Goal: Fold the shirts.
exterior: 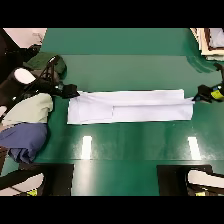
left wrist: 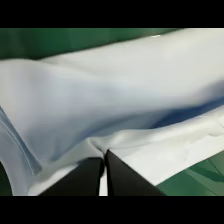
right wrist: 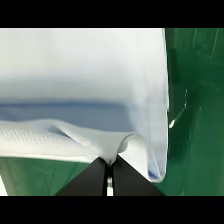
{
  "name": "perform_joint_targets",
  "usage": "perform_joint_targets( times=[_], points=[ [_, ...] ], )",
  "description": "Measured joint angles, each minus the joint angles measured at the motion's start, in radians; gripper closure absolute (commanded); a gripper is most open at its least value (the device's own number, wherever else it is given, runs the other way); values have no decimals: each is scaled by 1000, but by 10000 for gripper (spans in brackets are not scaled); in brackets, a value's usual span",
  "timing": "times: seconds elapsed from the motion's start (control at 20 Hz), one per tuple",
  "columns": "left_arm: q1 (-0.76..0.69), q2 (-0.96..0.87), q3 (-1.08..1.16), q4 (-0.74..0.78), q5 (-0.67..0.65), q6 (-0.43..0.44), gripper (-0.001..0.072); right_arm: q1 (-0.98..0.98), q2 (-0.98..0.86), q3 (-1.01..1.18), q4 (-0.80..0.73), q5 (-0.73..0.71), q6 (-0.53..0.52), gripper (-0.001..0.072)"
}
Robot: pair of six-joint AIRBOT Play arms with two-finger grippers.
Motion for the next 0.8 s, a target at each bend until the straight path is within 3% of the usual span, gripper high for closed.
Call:
perform_joint_targets(
  times=[0.05, 0.3, 0.35, 0.4, 0.45, 0.5, 0.8],
  points=[
    [3, -25, 11, 0, 32, 0, 68, 10, -41, 37, 1, -21, 9, 292],
    [7, -78, 72, 10, 80, -17, 73, 5, -186, 199, 100, -68, 19, 292],
    [8, -80, 89, 15, 58, -19, 122, -8, -198, 215, 113, -51, 5, 292],
    [8, -82, 102, 18, 31, -22, 370, -26, -208, 223, 124, -23, -15, 237],
    [7, -83, 113, 18, 2, -23, 618, -47, -216, 222, 130, 6, -37, 119],
    [7, -84, 120, 18, -24, -23, 674, -70, -220, 211, 135, 26, -55, 112],
    [-21, -88, 136, 6, -93, -16, 681, -196, -275, 76, 201, 58, -166, 168]
  ],
)
